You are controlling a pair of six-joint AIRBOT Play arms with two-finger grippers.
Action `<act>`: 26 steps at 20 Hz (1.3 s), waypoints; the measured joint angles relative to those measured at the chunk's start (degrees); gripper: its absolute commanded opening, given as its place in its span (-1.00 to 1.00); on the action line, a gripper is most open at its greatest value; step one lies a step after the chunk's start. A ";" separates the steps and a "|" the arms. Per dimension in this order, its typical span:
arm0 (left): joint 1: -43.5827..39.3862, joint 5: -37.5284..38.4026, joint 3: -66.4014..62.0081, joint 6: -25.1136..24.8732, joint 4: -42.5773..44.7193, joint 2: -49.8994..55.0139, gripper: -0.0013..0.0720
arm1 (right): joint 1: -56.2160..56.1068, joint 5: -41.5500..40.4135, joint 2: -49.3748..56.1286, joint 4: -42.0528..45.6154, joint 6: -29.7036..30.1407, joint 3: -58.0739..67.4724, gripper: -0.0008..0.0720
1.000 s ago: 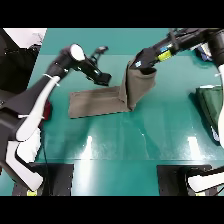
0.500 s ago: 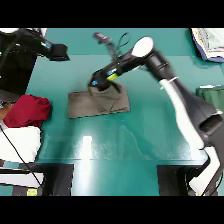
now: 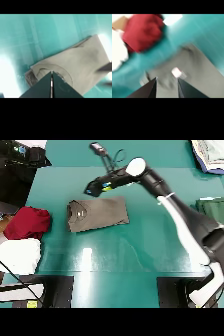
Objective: Fold the shirts.
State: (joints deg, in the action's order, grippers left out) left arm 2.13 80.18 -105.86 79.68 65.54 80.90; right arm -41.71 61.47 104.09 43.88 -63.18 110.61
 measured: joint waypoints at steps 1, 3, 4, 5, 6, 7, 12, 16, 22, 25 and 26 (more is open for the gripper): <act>0.09 0.61 0.55 0.00 -0.57 -0.09 -0.90 | 2.43 1.46 -2.38 0.50 0.09 -2.86 -0.15; 0.17 1.29 2.36 0.00 -1.81 -0.22 -0.90 | 7.50 3.80 -6.47 1.66 -0.39 -9.18 -0.02; 0.22 1.51 3.58 0.00 -2.40 -0.22 -0.89 | 9.99 4.57 -8.13 1.86 -0.85 -12.31 0.15; 0.22 1.53 5.01 -0.02 -3.15 -0.26 -0.90 | 12.63 5.16 -9.60 1.88 -1.27 -15.58 0.28; 0.22 1.55 6.36 -0.04 -3.82 -0.28 -0.90 | 14.82 5.88 -10.45 2.01 -1.81 -18.53 0.28; 0.22 1.57 7.72 -0.07 -4.42 -0.26 -0.90 | 16.87 6.43 -11.10 2.16 -2.19 -21.62 0.28; 0.24 0.87 11.02 -0.50 -5.86 -0.28 -0.90 | 21.66 7.15 -8.90 -2.84 -3.15 -31.74 0.91; 0.24 0.44 11.63 -0.79 -6.27 -0.28 -0.90 | 21.46 8.04 -1.70 -9.33 -3.34 -31.19 0.91; 0.24 0.15 11.82 -1.88 -6.49 -0.28 -0.90 | 17.11 9.68 9.27 -15.63 -4.74 -22.14 0.55; 0.24 -0.02 11.82 -2.27 -6.49 -0.28 -0.90 | 14.64 9.40 12.57 -14.95 -5.31 -17.59 -0.49; 0.24 -0.04 11.82 -2.43 -6.49 -0.28 -0.90 | 14.08 8.96 13.22 -14.91 -5.60 -16.35 -0.91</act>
State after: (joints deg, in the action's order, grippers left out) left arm 2.37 80.14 -94.04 77.25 59.05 80.62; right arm -27.64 70.43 117.32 28.97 -68.77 94.26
